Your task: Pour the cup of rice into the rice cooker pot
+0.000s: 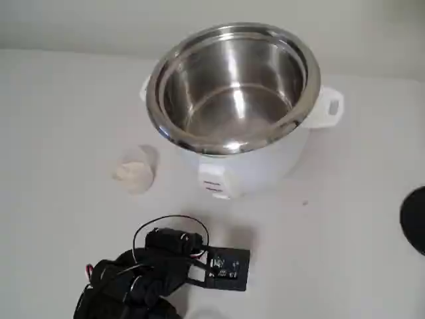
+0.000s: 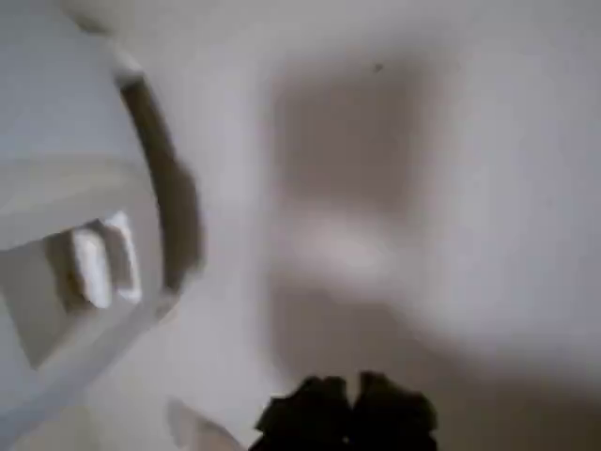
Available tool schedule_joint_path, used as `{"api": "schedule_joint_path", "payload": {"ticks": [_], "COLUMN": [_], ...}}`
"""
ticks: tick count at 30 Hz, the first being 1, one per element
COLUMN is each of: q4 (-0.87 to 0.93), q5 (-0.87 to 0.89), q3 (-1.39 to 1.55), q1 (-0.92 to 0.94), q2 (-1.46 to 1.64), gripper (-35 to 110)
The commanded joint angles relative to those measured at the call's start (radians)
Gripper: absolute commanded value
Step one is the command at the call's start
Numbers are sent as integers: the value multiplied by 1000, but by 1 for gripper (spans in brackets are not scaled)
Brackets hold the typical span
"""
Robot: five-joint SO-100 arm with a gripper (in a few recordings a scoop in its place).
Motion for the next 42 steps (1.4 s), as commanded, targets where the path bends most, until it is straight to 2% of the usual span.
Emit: {"api": "schedule_joint_path", "payload": {"ticks": [1,39,42], "q4": [-20,-18,-28], "q5": [6,5,-32], "q3": [-3,-3,-2], "q1": [-2,-2,-52], "q2": [9,9,9], "gripper": [0,0,2]}}
